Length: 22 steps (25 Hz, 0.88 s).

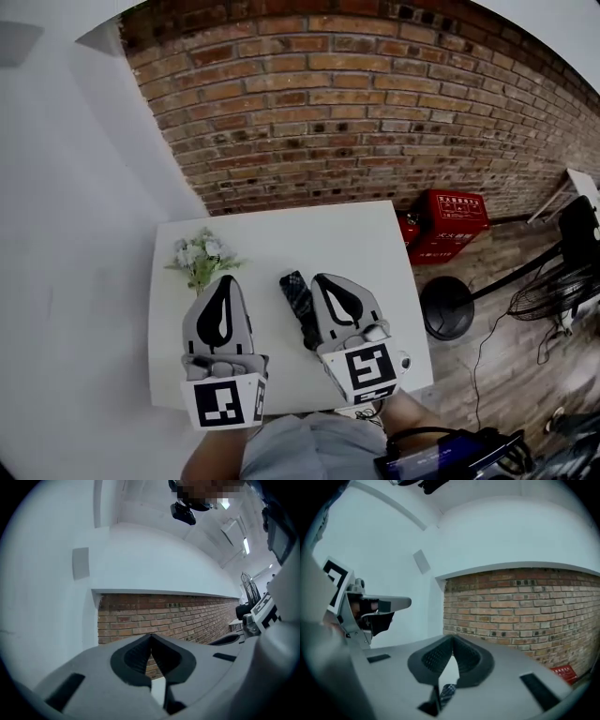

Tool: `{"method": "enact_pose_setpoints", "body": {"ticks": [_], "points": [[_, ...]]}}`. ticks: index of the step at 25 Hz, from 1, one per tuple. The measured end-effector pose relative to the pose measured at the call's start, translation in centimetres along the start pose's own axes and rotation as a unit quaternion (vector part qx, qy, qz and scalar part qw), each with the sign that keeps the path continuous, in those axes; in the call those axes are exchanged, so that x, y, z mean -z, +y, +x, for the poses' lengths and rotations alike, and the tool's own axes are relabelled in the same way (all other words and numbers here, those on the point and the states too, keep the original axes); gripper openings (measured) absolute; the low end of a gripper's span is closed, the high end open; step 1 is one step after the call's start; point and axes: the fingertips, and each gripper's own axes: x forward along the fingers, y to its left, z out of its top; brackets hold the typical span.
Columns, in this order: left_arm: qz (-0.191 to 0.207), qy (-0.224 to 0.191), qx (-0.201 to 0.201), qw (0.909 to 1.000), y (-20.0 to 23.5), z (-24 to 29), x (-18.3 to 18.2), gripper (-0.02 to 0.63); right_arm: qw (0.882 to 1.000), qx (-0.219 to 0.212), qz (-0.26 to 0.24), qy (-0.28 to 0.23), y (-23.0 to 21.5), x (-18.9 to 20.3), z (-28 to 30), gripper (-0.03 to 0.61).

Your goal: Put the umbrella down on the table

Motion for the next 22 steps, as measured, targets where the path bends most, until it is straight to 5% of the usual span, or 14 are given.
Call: {"method": "enact_pose_setpoints", "body": {"ticks": [22], "points": [[-0.005,0.003,0.002,1.0000,-1.7,-0.8,-0.6,0.008,0.999,0.006,-0.032,-0.032,-0.6,-1.8,-2.0,0.005]]}}
